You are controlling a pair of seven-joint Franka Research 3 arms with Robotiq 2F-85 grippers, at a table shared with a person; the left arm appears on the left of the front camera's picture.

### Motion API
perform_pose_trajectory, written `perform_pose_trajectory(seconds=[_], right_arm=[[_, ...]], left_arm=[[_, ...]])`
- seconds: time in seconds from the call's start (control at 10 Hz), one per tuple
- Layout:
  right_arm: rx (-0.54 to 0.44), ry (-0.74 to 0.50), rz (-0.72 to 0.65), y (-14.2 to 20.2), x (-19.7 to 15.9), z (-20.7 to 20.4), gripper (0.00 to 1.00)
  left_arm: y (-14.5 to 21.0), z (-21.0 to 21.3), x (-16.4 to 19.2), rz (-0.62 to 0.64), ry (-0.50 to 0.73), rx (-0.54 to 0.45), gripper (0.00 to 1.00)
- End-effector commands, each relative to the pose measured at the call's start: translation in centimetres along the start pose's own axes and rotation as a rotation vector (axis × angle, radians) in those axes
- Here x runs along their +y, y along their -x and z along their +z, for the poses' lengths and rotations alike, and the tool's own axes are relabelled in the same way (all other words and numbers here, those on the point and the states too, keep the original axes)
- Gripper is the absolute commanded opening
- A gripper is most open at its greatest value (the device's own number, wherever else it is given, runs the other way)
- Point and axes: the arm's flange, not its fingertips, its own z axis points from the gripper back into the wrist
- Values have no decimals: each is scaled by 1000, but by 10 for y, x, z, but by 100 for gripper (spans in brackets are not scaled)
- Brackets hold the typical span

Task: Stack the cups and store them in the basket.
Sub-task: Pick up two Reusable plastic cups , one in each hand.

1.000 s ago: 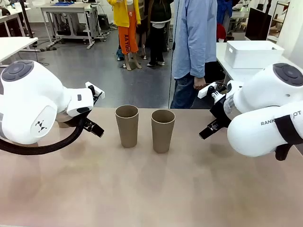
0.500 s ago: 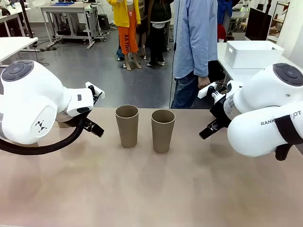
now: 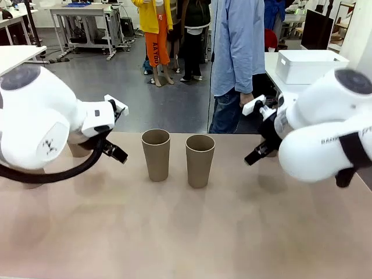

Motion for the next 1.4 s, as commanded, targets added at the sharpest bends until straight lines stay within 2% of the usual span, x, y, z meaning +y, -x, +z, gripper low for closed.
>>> perform_pose_trajectory(seconds=[0.0, 0.2, 0.3, 0.6, 0.8, 0.9, 1.3], right_arm=[[9, -40, -6, -43, -26, 51, 100], [2, -132, 19, -54, -52, 86, 100], [-26, -187, 44, -44, -69, 107, 100], [-194, -296, 119, 33, -118, 161, 100], [-315, -361, 172, 92, -138, 175, 100], [-360, -356, 191, 113, -141, 176, 100], [-461, -344, 279, 163, -137, 169, 100]], left_arm=[[-30, 47, 27, -17, 59, 23, 100], [-36, 84, 53, -117, 173, 44, 100], [-28, 106, 69, -194, 249, 33, 100], [39, 159, 118, -347, 420, -142, 100], [99, 174, 142, -363, 437, -270, 100], [120, 174, 150, -391, 453, -330, 100], [163, 166, 152, -459, 401, -483, 100]])
